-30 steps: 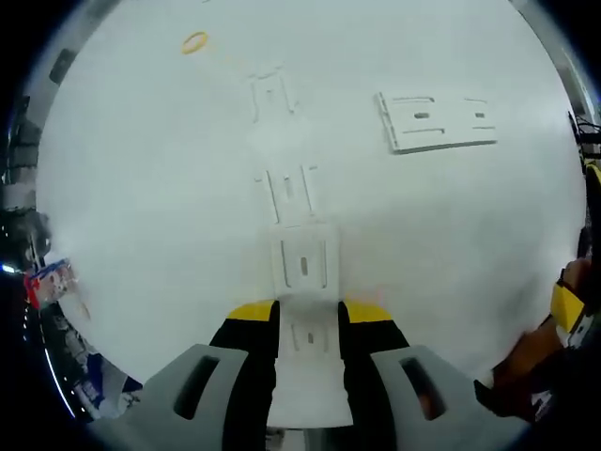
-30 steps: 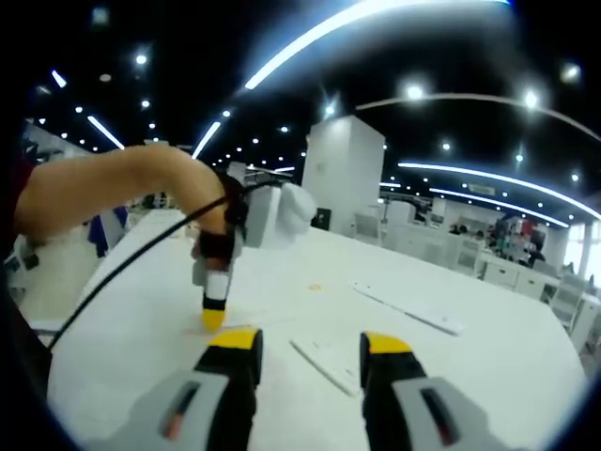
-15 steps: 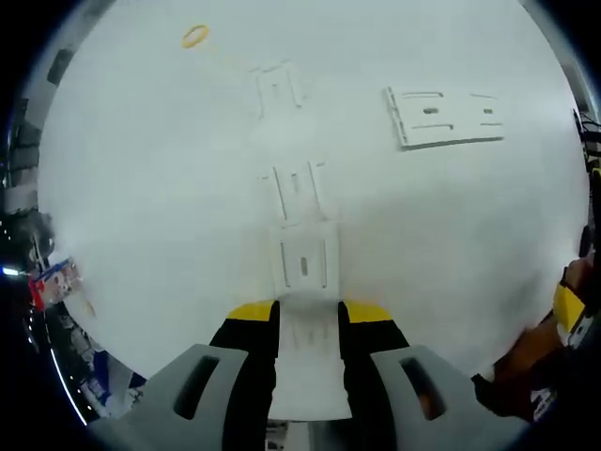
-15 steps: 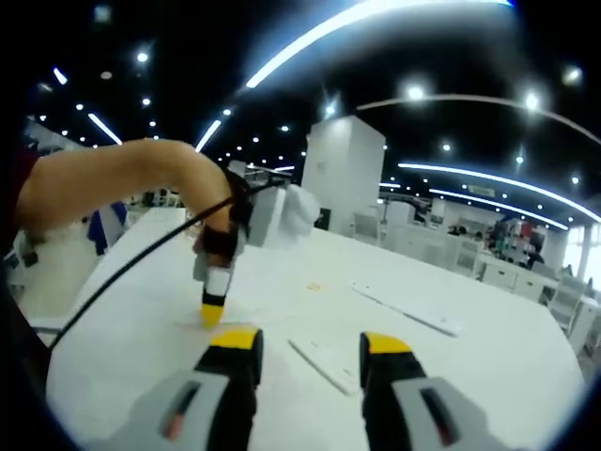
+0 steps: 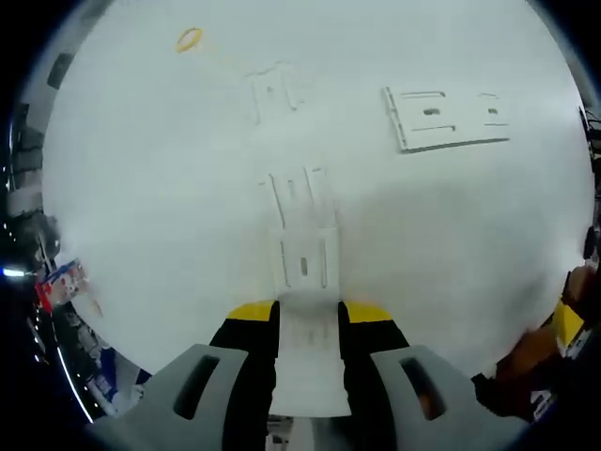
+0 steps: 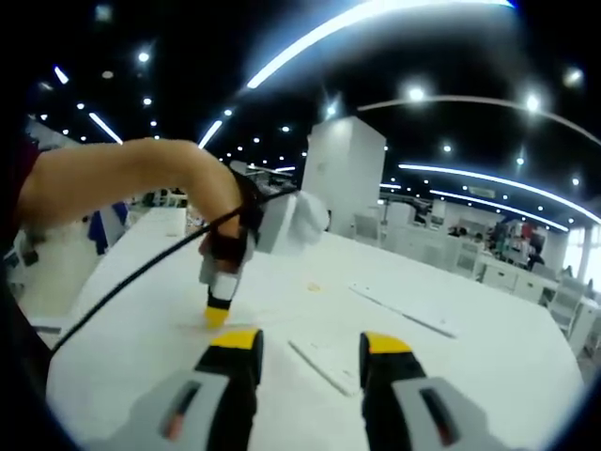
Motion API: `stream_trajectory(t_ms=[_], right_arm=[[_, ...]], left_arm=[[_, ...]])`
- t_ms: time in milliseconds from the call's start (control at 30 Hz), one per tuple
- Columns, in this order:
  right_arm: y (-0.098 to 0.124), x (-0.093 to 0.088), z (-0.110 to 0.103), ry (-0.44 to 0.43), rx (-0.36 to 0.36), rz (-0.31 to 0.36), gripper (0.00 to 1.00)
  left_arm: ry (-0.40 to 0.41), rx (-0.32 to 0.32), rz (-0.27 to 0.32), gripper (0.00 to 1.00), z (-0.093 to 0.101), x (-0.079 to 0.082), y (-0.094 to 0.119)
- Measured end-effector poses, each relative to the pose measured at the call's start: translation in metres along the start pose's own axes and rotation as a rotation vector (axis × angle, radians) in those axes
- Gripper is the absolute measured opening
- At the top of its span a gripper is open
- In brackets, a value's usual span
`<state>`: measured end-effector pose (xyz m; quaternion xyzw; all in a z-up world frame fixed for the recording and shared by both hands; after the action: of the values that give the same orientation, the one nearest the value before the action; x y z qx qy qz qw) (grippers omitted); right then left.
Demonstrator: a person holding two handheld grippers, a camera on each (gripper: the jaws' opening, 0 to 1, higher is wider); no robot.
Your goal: Locate the socket holder cover, grip the socket holder cover, clip it into the socket holder slot.
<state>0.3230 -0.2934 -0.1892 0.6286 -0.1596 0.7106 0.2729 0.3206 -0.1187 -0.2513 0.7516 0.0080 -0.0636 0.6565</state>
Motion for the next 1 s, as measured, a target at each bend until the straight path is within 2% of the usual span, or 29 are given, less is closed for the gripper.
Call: stream_trajectory(t_ms=[433,1000], right_arm=[[0.001,-0.001,0.002,0.004,-0.006,-0.004,0.42],[0.0,-0.001,0.0,0.014,-0.003,-0.011,0.42]], left_arm=[[-0.005,0.003,-0.021,0.25,0.002,0.013,-0.003],[0.016,-0.008,-0.011,0.25,0.001,0.016,-0.002]])
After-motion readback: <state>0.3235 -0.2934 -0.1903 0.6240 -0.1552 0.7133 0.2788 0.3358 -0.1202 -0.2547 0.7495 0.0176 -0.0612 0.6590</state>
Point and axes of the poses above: the point that each gripper's makers call its tool centre point, and the gripper's own axes: y roughly backward along the fingers, z roughly to its right, x roughly out of its top, the point moved 4 cm from there along y, roughly backward along the fingers, and after that the axes turned 5 degrees about z, right-handed, at the moved point
